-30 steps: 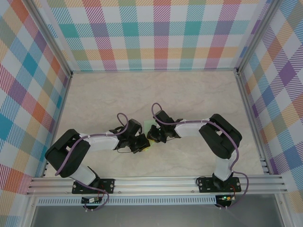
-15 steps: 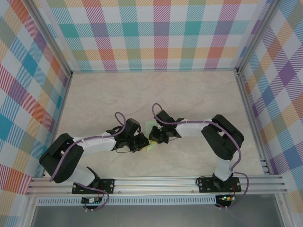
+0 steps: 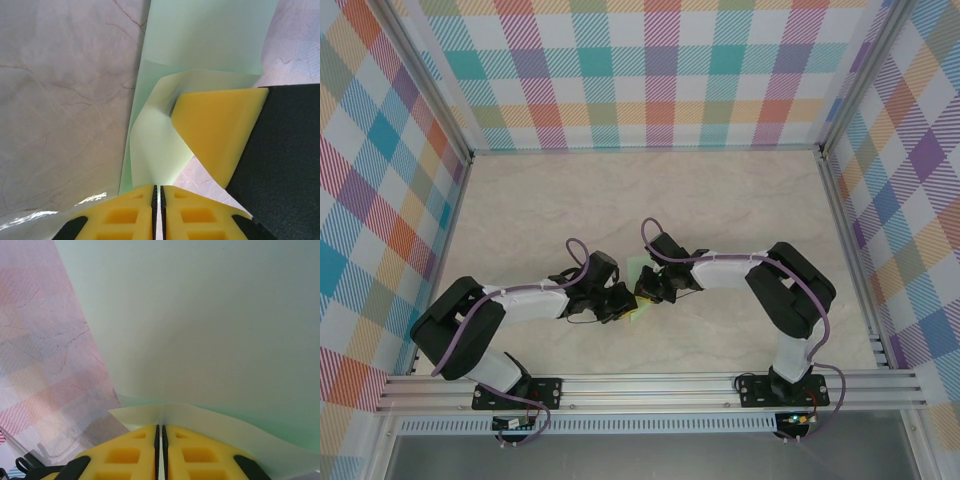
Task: Fold a paper plane with a square sheet of paper (pick it up from the middle)
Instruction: Third fold the triangle at the center of the table.
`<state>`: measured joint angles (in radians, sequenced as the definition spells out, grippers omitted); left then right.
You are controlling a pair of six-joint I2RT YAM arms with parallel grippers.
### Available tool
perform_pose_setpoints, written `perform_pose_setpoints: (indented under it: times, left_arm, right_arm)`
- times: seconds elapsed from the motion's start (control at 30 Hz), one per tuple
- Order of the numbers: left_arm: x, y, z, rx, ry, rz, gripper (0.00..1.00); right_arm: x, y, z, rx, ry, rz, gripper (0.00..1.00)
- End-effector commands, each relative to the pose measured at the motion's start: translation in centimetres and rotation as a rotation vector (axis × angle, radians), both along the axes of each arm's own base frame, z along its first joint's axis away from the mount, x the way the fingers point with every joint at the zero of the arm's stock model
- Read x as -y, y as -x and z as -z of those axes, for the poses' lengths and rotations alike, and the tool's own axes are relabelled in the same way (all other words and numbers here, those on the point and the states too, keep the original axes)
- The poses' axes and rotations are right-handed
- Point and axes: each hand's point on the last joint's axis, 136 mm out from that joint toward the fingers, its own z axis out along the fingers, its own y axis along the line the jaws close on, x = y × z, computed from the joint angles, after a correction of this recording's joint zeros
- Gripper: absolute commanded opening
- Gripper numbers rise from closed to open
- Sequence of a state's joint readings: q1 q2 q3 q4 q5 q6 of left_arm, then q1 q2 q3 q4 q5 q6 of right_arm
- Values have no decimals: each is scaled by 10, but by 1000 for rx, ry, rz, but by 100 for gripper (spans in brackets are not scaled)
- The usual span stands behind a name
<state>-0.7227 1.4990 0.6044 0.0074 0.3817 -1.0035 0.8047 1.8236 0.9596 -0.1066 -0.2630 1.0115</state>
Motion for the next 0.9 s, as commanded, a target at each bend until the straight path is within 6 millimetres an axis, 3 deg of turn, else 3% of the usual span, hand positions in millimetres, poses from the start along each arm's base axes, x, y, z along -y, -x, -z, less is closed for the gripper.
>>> perform_pose_setpoints:
  times: [0.0, 0.87]
  left_arm:
    - [6, 7, 2, -10, 23, 26, 13]
    - [0, 25, 27, -79, -62, 53, 12]
  right_arm:
    - [-1, -2, 4, -21, 12, -7, 13]
    - [5, -3, 15, -51, 48, 21, 12]
